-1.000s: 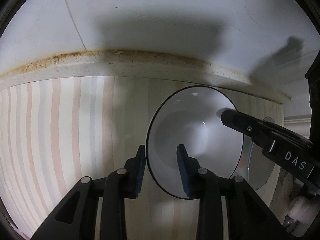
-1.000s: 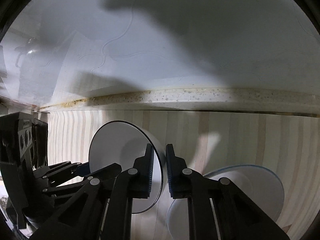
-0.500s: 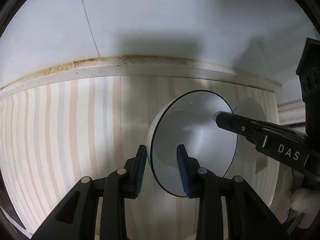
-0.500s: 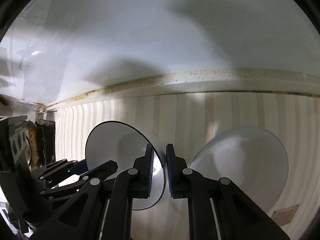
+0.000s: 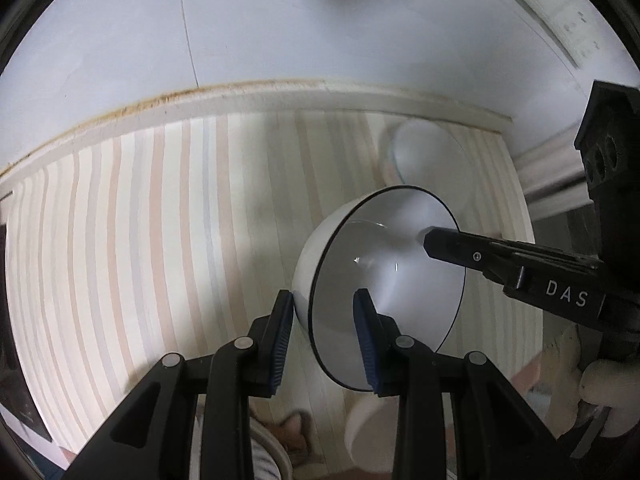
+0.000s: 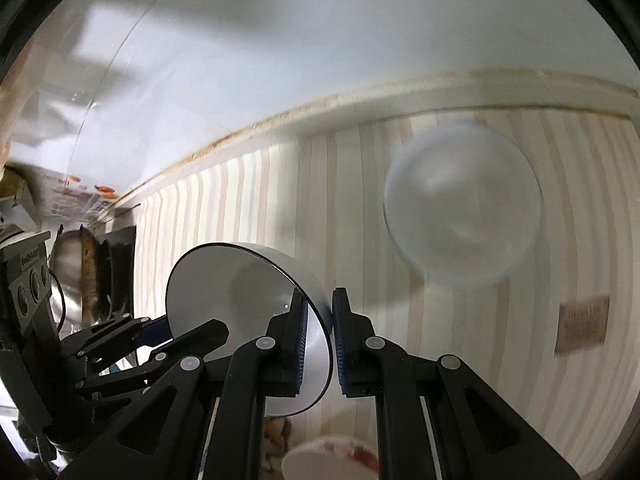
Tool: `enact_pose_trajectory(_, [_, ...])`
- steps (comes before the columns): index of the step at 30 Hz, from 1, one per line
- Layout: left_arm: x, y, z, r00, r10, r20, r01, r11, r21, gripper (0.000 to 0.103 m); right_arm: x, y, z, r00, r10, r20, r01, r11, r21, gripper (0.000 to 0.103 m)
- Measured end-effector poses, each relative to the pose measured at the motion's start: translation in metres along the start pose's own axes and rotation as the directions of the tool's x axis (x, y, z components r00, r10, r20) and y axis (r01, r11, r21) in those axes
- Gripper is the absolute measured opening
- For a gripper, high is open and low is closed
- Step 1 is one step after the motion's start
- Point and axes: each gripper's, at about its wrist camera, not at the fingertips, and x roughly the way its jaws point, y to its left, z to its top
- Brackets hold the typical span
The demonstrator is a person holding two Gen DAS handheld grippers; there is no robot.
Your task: Organize plates and bowls
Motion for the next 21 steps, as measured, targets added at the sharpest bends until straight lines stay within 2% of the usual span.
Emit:
enact_pose_trajectory(8, [-0.013, -0.025, -0.043, 0.999, -0.035, -0.007, 0.036, 0.998, 0.047, 0.029, -0.027, -0.006, -0.08, 1.0, -0.005, 0.001, 0.005, 0.999, 0.033, 0.014])
enact_pose_trajectory(13, [-0.005, -0.043, -0.067, 0.998, -0.047, -0.035, 0.05, 0.996, 0.077, 0.029, -0.035, -0.019, -0.126, 1.0, -0.017, -0.025, 0.019, 0.998, 0.063, 0.014])
enact_pose_trajectory(21, [0.013, -0.053, -0.096, 0.993, -0.041, -0.108, 0.052, 0.994, 0.1, 0.029, -0.034, -0.042, -0.177, 0.997, -0.026, -0.076, 0.033, 0.994, 0.104, 0.014])
